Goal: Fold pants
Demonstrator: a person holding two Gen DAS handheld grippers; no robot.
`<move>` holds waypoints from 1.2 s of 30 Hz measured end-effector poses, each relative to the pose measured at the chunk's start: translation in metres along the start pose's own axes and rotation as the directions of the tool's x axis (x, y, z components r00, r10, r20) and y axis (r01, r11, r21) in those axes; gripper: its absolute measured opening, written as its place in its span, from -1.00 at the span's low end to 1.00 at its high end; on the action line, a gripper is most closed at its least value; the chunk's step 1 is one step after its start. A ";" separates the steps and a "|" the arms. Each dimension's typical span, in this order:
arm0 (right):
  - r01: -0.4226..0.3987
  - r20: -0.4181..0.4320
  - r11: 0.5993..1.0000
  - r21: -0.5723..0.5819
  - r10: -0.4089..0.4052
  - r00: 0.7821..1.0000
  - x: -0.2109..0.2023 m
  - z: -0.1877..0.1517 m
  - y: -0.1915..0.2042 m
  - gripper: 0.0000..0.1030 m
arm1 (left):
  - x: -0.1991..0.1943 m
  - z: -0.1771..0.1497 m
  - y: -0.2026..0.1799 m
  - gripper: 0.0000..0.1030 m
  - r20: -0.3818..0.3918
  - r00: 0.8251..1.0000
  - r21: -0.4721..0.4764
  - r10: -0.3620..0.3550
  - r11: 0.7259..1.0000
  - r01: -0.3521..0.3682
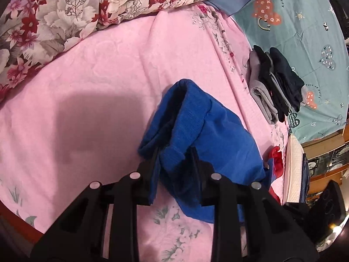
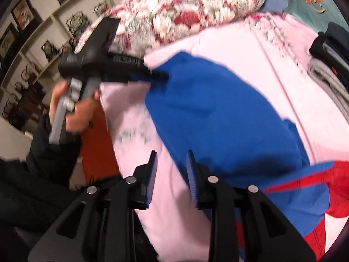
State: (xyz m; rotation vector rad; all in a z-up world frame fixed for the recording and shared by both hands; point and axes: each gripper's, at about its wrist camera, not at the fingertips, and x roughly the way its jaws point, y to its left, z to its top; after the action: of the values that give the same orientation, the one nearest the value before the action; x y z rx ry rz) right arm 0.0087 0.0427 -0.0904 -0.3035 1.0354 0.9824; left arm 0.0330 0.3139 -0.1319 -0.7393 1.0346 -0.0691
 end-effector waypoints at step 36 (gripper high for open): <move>0.538 -0.465 0.254 0.804 -0.297 0.834 -0.070 -0.050 -0.382 -0.17 | 0.052 -0.042 -0.067 -0.85 -0.166 0.986 0.372 -0.031 0.923 0.092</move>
State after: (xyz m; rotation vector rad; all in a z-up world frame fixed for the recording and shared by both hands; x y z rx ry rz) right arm 0.2749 -0.2399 -0.1407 0.2777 1.4599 -0.2682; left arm 0.0454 0.2211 -0.1445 -0.4159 1.1061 -0.3781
